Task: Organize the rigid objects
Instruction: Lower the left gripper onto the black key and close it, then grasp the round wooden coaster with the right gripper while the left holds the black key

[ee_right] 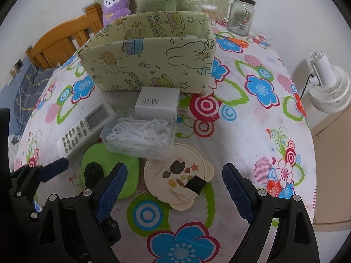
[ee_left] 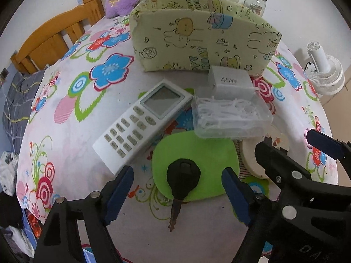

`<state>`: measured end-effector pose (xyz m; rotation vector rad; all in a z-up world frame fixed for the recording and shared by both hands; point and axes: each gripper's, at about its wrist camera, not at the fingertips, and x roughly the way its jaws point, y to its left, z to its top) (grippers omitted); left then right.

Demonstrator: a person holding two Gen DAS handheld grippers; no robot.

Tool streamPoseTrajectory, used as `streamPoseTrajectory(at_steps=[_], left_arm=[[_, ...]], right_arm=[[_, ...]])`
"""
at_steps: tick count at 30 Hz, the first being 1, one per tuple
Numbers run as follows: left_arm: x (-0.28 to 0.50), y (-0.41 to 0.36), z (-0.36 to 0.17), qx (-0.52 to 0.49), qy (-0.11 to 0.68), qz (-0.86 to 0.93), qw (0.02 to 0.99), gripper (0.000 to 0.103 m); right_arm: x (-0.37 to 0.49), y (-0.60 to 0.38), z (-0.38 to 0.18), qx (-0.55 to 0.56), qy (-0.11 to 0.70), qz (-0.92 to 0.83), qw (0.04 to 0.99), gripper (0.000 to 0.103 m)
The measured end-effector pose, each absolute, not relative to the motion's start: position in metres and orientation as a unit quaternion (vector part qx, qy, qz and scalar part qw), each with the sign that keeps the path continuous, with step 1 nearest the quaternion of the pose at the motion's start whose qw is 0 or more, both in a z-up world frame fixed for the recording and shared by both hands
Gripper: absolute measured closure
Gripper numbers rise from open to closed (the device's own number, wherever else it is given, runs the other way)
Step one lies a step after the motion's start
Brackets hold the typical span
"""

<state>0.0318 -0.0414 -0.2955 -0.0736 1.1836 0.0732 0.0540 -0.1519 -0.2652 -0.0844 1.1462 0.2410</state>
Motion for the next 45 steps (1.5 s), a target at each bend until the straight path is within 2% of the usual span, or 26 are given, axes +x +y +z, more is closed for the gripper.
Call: streamPoseTrajectory(at_steps=[5,11,15,18,20,22,25,39,41,45], left_arm=[[0.025,-0.043,-0.301,-0.036,0.548,0.039,0.835,0.026],[0.023,-0.044,-0.302,-0.033,0.536,0.039,0.843,0.026],[0.022,-0.048,-0.300,-0.029,0.531,0.023,0.847,0.039],[0.022,-0.048,-0.300,-0.032,0.530,0.025,0.847,0.042],[0.021,-0.045,-0.299,-0.034,0.529,0.028,0.848,0.049],[0.021,-0.042,-0.297,-0.031,0.525,0.032,0.850,0.062],[0.023,-0.042,-0.297,-0.019,0.524,0.022,0.851,0.071],[0.028,-0.068,-0.297,0.016,0.521,-0.011,0.853,0.072],[0.030,-0.070,-0.296,0.016,0.523,-0.013,0.852,0.071],[0.034,-0.069,-0.296,0.016,0.527,-0.007,0.850,0.071]], right_arm=[[0.051,-0.149,-0.275,-0.041,0.548,0.121,0.827,0.012],[0.053,-0.147,-0.282,-0.028,0.555,0.119,0.822,0.012],[0.053,-0.146,-0.283,-0.028,0.556,0.115,0.823,0.012],[0.054,-0.145,-0.283,-0.027,0.559,0.113,0.821,0.012],[0.054,-0.143,-0.283,-0.028,0.559,0.113,0.821,0.012],[0.055,-0.143,-0.283,-0.026,0.558,0.111,0.822,0.012],[0.056,-0.142,-0.284,-0.017,0.561,0.105,0.821,0.012],[0.067,-0.169,-0.302,0.016,0.592,0.056,0.804,0.012],[0.070,-0.169,-0.304,0.015,0.593,0.057,0.803,0.007],[0.076,-0.166,-0.308,0.015,0.597,0.062,0.800,0.002]])
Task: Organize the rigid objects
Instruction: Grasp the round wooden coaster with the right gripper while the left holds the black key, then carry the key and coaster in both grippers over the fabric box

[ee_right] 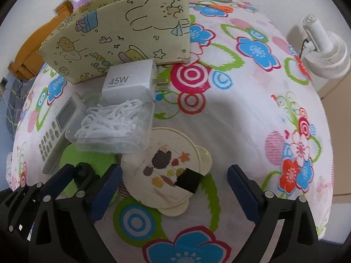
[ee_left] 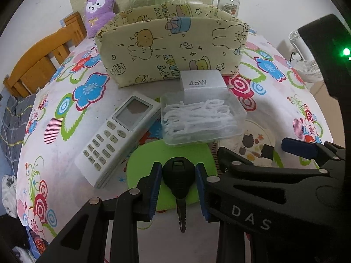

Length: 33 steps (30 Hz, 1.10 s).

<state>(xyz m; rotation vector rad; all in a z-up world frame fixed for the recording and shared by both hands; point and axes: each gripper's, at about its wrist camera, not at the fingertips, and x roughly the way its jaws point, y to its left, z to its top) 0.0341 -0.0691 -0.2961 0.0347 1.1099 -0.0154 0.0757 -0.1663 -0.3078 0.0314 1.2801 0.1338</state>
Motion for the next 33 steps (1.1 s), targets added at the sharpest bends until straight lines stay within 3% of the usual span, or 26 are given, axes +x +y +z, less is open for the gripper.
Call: streamPoseTrajectory(at_steps=[7,11,13,24,30,33], left_arm=[[0.038,-0.065,-0.296,0.021,0.531,0.000,0.847,0.071],[0.041,-0.067,-0.297,0.024,0.532,-0.006,0.846,0.071],[0.041,-0.067,-0.297,0.022,0.532,-0.010,0.846,0.071],[0.039,-0.074,-0.296,0.020,0.537,-0.021,0.843,0.071],[0.039,-0.068,-0.296,0.027,0.535,-0.011,0.845,0.071],[0.037,-0.068,-0.296,0.036,0.532,-0.010,0.846,0.071]], right_arm=[[0.082,-0.159,-0.309,0.008,0.594,0.061,0.802,0.001],[0.079,-0.157,-0.305,0.013,0.590,0.062,0.805,0.014],[0.078,-0.159,-0.304,0.017,0.591,0.059,0.804,0.016],[0.074,-0.175,-0.307,0.019,0.599,0.028,0.800,0.016],[0.077,-0.166,-0.309,0.010,0.596,0.010,0.803,0.011],[0.076,-0.161,-0.308,-0.006,0.584,0.005,0.812,0.017]])
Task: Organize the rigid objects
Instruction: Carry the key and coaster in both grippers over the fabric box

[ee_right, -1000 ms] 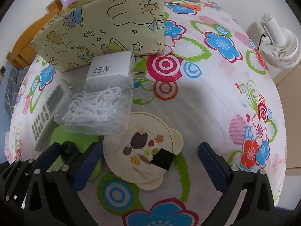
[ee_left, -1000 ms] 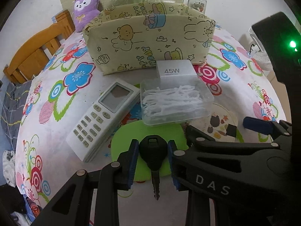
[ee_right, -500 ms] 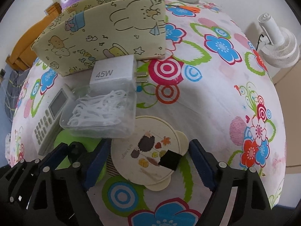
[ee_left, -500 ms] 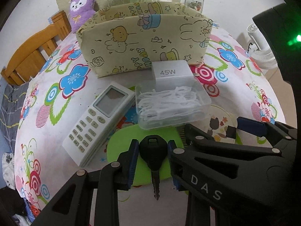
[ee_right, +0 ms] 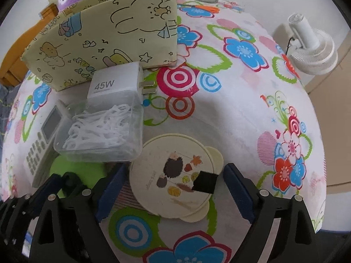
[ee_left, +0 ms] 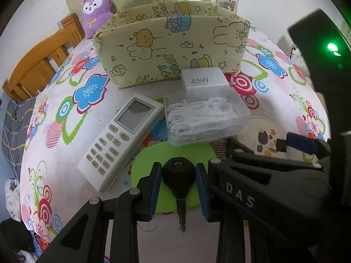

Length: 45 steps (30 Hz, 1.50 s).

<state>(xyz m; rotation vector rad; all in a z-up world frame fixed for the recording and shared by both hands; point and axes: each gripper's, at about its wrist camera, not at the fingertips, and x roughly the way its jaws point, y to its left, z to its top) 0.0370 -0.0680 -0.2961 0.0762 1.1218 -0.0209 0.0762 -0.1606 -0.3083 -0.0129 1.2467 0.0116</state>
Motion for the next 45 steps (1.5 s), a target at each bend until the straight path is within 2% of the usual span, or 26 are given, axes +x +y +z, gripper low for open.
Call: streamPoseTrajectory(at_steps=[17,45], left_arm=[[0.034,-0.074,-0.289,0.013,0.541,-0.038,0.840,0.072],[0.049,-0.060,-0.219,0.018,0.490,-0.038,0.871,0.071]], right_arm=[[0.056,-0.174,-0.288,0.003,0.575,-0.011,0.818,0.018],[0.070,-0.150,-0.206,-0.006,0.518,0.006,0.856,0.017]])
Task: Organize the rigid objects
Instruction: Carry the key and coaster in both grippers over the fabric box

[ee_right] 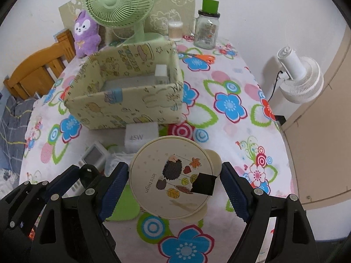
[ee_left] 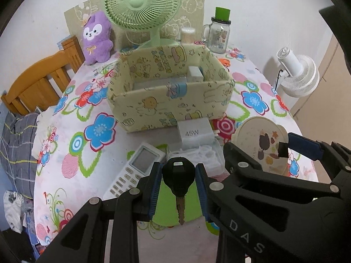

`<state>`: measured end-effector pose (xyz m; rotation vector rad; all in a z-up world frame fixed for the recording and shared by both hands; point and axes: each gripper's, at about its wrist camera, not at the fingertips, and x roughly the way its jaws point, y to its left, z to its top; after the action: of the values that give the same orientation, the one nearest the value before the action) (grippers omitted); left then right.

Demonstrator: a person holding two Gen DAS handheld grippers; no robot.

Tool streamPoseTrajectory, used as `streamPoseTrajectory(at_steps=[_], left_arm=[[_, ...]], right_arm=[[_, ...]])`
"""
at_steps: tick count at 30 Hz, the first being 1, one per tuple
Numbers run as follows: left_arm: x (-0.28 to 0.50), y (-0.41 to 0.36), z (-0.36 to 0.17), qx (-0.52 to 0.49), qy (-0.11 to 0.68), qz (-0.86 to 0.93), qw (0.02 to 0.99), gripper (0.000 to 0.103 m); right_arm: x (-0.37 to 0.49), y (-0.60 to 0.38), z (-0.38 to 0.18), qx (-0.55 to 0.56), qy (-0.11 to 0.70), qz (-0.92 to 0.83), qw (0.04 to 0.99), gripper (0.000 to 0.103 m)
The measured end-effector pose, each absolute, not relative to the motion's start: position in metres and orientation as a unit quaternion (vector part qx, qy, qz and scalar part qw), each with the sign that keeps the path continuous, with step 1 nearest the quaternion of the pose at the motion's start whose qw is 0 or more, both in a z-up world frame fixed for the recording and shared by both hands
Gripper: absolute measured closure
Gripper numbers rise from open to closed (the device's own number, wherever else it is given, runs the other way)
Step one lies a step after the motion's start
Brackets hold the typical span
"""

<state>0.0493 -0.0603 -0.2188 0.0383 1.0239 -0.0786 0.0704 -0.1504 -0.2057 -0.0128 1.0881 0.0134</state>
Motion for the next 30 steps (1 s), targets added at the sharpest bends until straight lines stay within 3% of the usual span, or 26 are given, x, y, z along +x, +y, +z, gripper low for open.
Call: streamPoseTrajectory(at_steps=[30], left_arm=[[0.083,-0.024,-0.175,0.024,0.467,-0.078,0.880,0.071]], right_arm=[[0.100,-0.114,-0.157,-0.009,0.472,-0.002,0.881,0.017]])
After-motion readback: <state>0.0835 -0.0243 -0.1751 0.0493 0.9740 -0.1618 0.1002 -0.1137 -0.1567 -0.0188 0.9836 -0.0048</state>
